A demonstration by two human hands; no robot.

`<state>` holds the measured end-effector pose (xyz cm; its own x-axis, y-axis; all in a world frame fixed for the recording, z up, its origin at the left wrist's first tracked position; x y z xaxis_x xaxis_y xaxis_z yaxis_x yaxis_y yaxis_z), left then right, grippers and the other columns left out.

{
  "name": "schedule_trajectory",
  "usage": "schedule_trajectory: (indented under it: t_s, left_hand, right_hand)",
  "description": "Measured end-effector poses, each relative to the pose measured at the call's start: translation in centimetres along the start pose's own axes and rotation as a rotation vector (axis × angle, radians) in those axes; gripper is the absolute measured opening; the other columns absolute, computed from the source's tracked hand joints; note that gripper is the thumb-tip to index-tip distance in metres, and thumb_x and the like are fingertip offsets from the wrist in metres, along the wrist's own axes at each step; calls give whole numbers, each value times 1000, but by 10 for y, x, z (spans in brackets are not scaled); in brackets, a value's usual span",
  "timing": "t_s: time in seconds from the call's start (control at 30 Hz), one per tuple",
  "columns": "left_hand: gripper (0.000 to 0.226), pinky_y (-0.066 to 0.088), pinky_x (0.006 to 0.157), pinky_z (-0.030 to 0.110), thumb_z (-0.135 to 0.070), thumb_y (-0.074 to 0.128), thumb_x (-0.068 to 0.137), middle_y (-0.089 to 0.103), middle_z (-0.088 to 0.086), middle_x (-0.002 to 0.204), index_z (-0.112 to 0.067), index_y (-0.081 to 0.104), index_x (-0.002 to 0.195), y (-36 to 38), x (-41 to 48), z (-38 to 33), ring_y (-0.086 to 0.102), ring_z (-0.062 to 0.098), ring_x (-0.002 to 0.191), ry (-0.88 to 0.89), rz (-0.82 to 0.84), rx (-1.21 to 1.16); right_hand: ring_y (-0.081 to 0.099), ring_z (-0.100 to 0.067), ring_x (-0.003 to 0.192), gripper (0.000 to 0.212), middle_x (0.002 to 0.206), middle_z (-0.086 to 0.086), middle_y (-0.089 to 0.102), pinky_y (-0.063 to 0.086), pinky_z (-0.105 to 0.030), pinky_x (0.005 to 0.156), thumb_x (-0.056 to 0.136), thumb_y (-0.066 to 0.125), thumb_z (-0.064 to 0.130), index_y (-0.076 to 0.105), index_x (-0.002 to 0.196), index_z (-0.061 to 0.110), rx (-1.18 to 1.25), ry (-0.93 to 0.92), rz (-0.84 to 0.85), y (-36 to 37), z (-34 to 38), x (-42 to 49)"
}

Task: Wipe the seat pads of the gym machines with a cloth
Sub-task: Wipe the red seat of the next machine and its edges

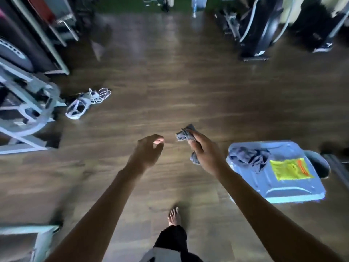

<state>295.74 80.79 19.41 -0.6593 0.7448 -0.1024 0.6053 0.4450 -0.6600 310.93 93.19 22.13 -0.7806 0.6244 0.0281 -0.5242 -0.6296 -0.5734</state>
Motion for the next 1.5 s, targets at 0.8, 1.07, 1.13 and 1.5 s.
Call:
schedule_trajectory:
  t_s: [0.8,1.07,1.13,1.5]
  left_hand:
    - [42,53,95,41,-53,47,80,73,-5,113,-34,66,113,-220,712,49,69,16,104,-129,-185,28]
    - [25,46,99,24,-24,60,94,72,-1,115,-19,69,117,-311,950,114,67,15,106,-116,-202,68]
    - [29,47,100,29,-29,57,93,72,0,115,-18,69,117,-341,1008,130,67,18,108,-127,-185,70]
    - [44,51,97,41,-40,47,80,72,-1,113,-22,70,114,-505,1320,224,67,19,105,-238,-229,18]
  right_hand:
    - [54,8,85,26,103,12,62,34,-2,76,102,50,13,64,125,14,42,-97,148,40,26,799]
    - [55,-6,88,30,106,8,63,32,2,71,104,47,20,60,131,18,-40,-127,235,125,63,1058]
    - [54,0,72,25,89,10,60,33,1,66,103,48,19,63,124,19,-47,-107,220,142,75,1121]
    - [59,-1,95,36,118,3,63,33,-11,75,102,51,18,56,137,19,-31,-142,264,245,138,1473]
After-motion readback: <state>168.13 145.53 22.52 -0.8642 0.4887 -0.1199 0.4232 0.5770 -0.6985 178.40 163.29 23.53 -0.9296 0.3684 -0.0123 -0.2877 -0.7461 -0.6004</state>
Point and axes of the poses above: each hand's wrist, its own x-axis towards the middle knuckle, its own y-axis out of the palm, z = x × y, the point moved 10 cm from there along x, towards the middle knuckle
